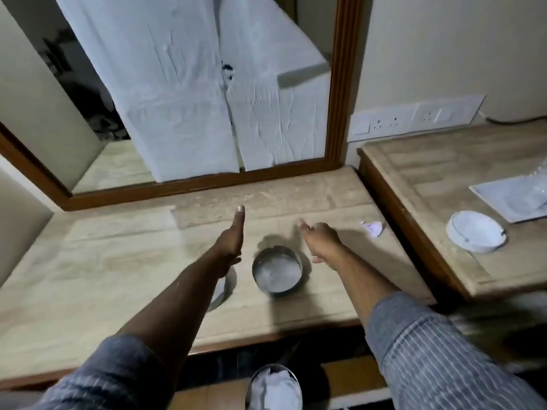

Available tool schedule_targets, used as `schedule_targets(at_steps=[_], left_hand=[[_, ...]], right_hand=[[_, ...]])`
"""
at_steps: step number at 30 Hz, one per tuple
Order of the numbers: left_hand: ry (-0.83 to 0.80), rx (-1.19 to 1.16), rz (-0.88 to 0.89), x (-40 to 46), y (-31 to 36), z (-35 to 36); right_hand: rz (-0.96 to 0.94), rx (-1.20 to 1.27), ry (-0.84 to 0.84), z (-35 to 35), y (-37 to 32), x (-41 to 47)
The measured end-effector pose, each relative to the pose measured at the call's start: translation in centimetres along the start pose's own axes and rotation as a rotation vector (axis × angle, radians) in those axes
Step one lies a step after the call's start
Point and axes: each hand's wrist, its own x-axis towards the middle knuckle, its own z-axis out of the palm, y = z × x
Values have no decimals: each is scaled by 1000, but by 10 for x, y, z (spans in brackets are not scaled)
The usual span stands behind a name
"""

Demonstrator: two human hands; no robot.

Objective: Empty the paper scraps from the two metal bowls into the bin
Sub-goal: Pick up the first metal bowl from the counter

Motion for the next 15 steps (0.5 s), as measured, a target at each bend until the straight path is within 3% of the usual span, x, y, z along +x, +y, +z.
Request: schedule_targets(at_steps=[5, 9, 15], left_hand=[[-77, 109, -169, 9, -20, 31], [-68, 26, -214, 18, -31, 37], [-80, -162, -222, 13, -45, 24]], right_hand=[[24, -296, -135, 21, 21, 16], [-95, -495, -54, 39, 31, 23], [-145, -475, -11, 38, 32, 19]])
